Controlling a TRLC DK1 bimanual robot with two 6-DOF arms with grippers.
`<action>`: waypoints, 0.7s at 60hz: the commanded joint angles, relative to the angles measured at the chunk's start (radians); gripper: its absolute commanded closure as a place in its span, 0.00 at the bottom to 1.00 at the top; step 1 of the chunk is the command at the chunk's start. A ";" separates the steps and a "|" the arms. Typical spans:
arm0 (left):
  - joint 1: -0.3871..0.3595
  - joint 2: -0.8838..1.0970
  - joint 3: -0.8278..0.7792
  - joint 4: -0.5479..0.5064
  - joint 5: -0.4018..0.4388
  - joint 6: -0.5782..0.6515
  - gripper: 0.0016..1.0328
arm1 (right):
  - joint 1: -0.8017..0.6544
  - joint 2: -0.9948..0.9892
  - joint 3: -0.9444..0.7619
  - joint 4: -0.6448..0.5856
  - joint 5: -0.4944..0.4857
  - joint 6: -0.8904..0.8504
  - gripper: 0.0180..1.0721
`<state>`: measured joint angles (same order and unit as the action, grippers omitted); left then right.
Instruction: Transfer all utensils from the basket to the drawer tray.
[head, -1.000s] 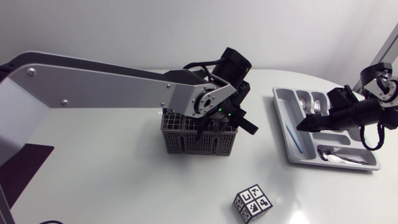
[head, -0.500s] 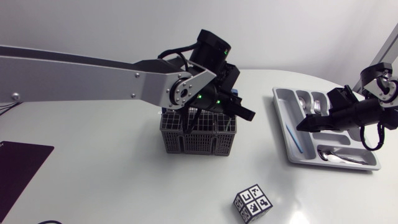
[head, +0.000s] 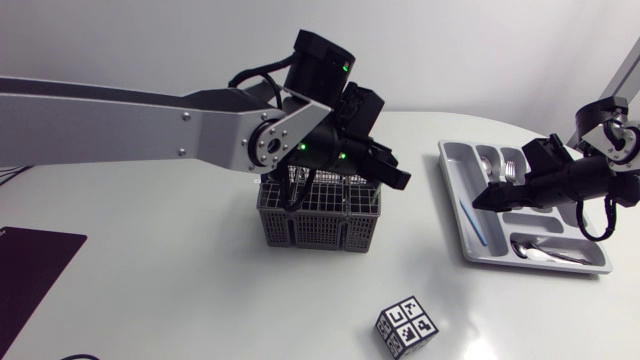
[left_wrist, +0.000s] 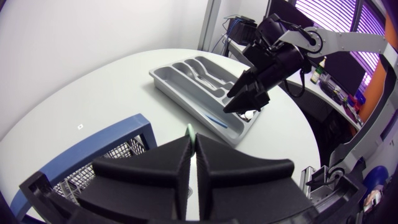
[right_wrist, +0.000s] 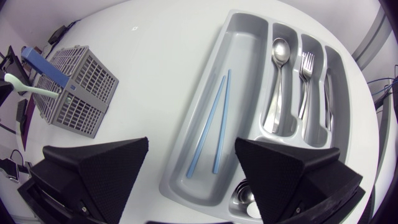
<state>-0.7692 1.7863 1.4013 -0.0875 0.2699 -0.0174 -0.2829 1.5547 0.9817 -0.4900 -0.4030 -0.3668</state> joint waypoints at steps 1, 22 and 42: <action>0.007 -0.024 0.013 -0.015 0.045 0.019 0.96 | 0.010 -0.031 -0.028 -0.004 -0.003 -0.006 0.05; -0.001 -0.105 0.018 -0.078 0.075 0.140 0.96 | 0.037 -0.133 -0.046 -0.039 -0.059 -0.073 0.05; 0.004 -0.197 -0.001 -0.184 0.160 0.235 0.96 | 0.139 -0.383 -0.130 -0.144 -0.252 -0.271 0.05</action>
<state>-0.7704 1.6230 1.4071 -0.2459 0.3962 0.1837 -0.1764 1.2427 0.8940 -0.5907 -0.6132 -0.5583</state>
